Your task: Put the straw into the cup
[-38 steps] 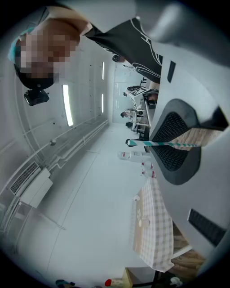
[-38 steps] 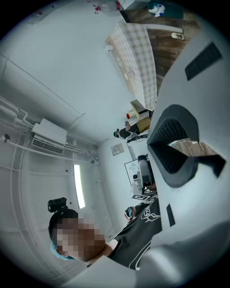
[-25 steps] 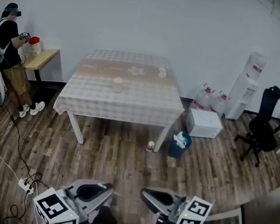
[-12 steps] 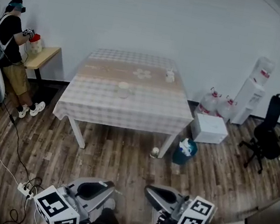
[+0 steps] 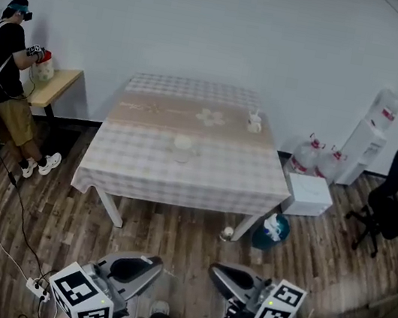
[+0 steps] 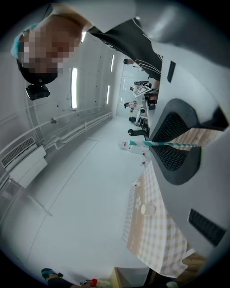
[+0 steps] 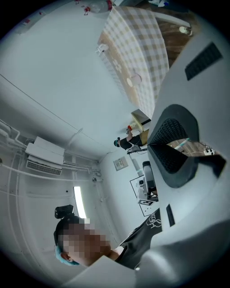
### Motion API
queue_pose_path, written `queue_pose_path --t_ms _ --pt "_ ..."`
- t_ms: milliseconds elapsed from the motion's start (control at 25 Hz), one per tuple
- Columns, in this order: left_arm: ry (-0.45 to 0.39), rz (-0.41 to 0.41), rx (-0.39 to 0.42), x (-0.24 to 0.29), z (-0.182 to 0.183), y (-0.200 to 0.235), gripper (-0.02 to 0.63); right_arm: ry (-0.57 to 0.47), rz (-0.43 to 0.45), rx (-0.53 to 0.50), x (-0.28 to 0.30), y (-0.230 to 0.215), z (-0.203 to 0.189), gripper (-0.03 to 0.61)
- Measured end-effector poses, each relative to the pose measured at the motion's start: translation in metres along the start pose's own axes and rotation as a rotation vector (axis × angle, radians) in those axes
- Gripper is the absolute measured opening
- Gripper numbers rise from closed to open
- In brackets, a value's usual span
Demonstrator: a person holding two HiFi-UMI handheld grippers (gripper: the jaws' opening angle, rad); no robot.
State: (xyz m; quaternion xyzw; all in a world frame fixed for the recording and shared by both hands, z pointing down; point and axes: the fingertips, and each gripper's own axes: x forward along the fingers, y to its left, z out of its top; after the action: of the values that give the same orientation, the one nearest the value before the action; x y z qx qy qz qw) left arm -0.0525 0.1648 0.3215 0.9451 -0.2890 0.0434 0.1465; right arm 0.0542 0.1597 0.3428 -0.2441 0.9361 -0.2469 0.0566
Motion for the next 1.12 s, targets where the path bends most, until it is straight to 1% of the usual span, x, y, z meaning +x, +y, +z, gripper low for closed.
queue_pose_path --t_ms 240,440,600,760,960,1120 --pt "0.008 0.023 -0.017 0.014 0.021 0.087 0.018 -0.008 -0.01 -0.001 0.066 -0.05 0.031 0.012" --pt "0.002 0.025 -0.009 0.018 0.03 0.134 0.018 -0.006 -0.015 -0.022 0.106 -0.071 0.045 0.012" --pt "-0.012 0.038 -0.013 0.023 0.04 0.154 0.018 -0.007 -0.025 -0.017 0.119 -0.085 0.051 0.012" --pt "-0.019 0.05 -0.004 0.025 0.042 0.166 0.018 0.004 -0.032 -0.009 0.125 -0.093 0.049 0.012" --pt "-0.016 0.059 -0.028 0.042 0.045 0.182 0.018 -0.002 -0.032 0.005 0.129 -0.114 0.058 0.012" --pt "-0.004 0.065 -0.027 0.061 0.042 0.19 0.018 -0.001 -0.017 0.016 0.132 -0.136 0.06 0.012"
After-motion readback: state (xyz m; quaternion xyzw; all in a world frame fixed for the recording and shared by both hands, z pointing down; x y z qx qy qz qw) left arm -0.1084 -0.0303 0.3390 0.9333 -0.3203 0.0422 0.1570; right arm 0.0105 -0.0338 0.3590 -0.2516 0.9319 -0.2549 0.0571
